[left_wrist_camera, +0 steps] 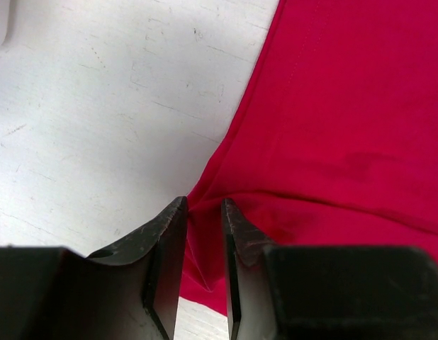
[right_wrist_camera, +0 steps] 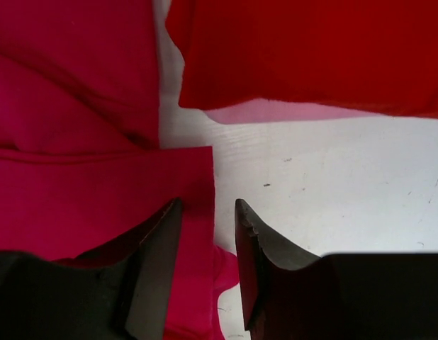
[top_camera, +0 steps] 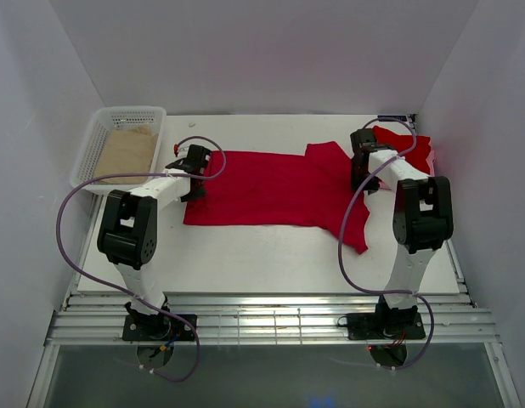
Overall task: Fold and stack the t-shirts
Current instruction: Flatten out the tshirt
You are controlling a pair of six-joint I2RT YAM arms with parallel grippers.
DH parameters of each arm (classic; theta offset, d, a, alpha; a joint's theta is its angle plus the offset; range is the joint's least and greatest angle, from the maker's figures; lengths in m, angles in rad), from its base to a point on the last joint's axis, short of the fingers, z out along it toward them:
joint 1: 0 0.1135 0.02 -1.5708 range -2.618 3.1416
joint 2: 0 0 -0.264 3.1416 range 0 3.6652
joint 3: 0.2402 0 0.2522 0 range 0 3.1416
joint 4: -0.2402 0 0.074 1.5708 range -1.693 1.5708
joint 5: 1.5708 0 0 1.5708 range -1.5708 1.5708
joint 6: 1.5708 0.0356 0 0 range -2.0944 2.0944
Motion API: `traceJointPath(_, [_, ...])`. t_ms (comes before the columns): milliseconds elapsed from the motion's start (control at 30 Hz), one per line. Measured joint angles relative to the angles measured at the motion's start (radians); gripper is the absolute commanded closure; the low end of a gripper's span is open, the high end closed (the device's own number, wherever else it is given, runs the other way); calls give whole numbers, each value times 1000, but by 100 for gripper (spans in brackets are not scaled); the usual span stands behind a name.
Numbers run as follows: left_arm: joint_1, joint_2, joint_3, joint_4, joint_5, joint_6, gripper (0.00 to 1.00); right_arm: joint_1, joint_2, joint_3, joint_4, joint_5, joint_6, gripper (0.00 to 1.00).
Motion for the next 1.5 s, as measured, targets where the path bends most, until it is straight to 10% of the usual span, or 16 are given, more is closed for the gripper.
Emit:
traceJointPath(333, [0, 0, 0, -12, 0, 0, 65, -1, 52, 67, 26, -66, -23, 64])
traceJointPath(633, [2, 0, 0, -15, 0, 2, 65, -9, 75, 67, 4, -44, -24, 50])
traceJointPath(1000, [3, 0, 0, -15, -2, 8, 65, -28, 101, 66, 4, -103, -32, 92])
traceJointPath(1500, [11, -54, 63, -63, -16, 23, 64, -27, -29, 203, -142, -101, -29, 92])
